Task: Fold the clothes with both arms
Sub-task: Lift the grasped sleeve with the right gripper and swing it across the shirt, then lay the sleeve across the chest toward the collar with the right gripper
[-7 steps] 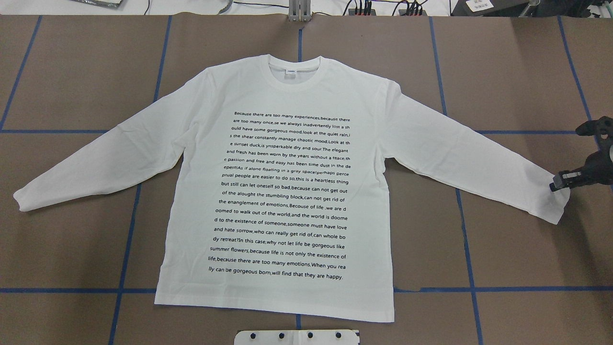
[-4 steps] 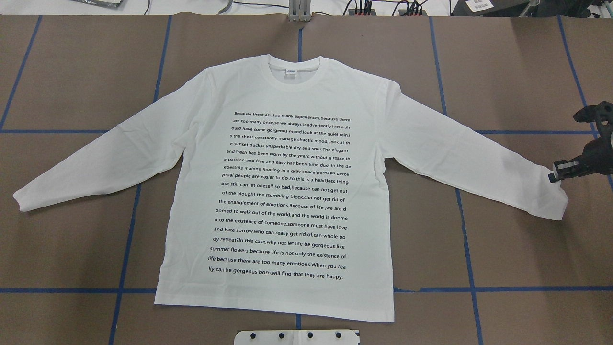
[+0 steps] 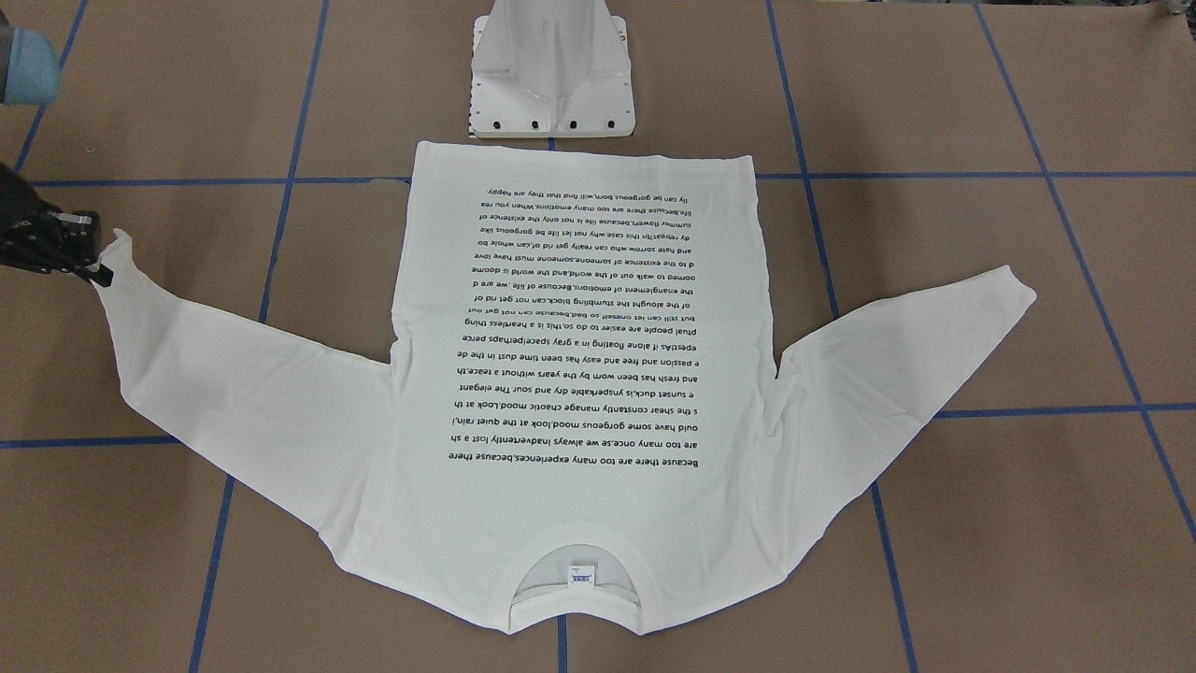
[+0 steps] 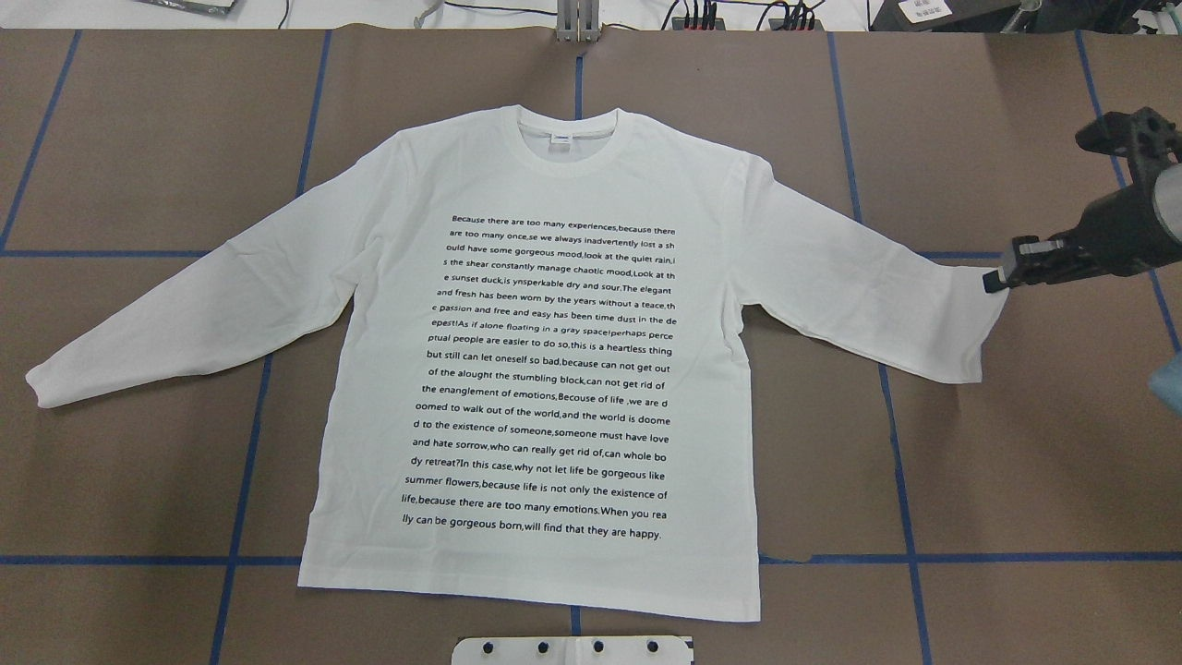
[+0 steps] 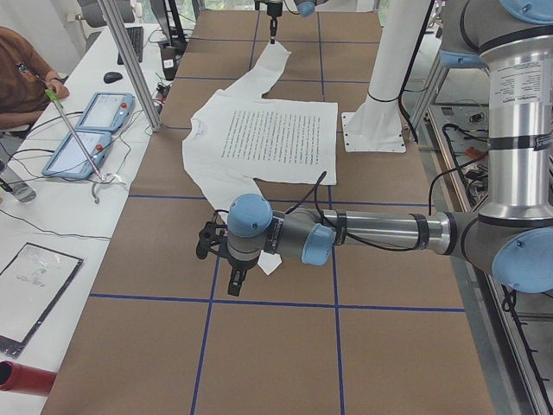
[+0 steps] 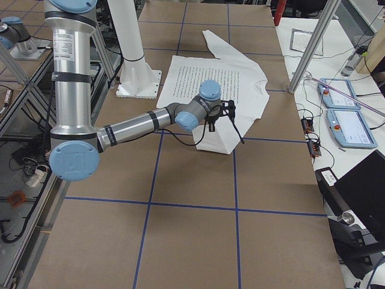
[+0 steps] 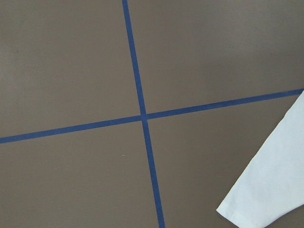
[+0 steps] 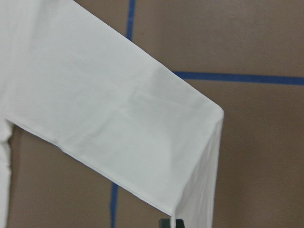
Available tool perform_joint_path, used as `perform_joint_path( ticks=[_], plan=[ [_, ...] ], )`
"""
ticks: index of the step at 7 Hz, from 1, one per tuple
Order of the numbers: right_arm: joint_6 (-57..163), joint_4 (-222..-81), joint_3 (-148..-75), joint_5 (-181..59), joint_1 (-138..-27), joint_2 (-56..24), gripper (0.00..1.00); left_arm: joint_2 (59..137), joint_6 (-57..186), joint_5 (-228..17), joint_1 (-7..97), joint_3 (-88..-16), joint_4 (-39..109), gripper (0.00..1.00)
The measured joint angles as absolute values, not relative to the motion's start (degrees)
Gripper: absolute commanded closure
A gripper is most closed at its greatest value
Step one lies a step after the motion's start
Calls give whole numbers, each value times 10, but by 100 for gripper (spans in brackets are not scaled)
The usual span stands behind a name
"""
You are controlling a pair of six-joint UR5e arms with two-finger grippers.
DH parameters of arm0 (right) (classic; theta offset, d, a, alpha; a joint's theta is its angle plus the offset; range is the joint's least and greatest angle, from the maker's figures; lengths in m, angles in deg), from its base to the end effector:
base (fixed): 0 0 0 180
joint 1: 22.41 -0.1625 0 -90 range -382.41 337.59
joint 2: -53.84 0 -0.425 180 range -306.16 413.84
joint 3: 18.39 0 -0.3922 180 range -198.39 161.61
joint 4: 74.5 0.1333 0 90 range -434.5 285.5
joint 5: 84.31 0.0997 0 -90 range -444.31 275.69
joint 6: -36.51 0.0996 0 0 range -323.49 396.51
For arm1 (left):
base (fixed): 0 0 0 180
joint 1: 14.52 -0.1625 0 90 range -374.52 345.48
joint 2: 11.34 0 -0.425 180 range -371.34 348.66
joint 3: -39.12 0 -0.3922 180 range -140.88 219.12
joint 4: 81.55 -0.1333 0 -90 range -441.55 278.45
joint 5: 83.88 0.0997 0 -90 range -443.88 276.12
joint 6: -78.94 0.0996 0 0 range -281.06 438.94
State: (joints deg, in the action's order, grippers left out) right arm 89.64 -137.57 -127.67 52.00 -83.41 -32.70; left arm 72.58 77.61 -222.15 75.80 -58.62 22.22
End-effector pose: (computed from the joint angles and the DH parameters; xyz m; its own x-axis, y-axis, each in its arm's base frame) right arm -0.1909 -0.4708 0.4036 0.4532 -0.0374 0.8906 -0.0813 0.9932 0.0830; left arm -0.0615 -0.4604 0.6111 0.6664 0.1724 -0.7254 0.0209 0.9682 0.2493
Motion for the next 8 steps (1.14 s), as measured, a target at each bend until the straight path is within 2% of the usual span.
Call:
perform_joint_path(
  ticks=[2,4,6,8],
  plan=[
    [1024,-1403,-1262,531,-832,-176,100,727,776,-2222,758,-586,222,1],
    [1097,-1442,-1213,524,-824,-21,100,727,777,-2219,758,-585,222,1],
    [1121,-1450,-1120,503,-792,127,100,727,778,-2217,758,-584,222,1],
    [1121,-1450,-1023,453,-730,219,100,727,778,-2215,758,-581,222,1]
  ],
)
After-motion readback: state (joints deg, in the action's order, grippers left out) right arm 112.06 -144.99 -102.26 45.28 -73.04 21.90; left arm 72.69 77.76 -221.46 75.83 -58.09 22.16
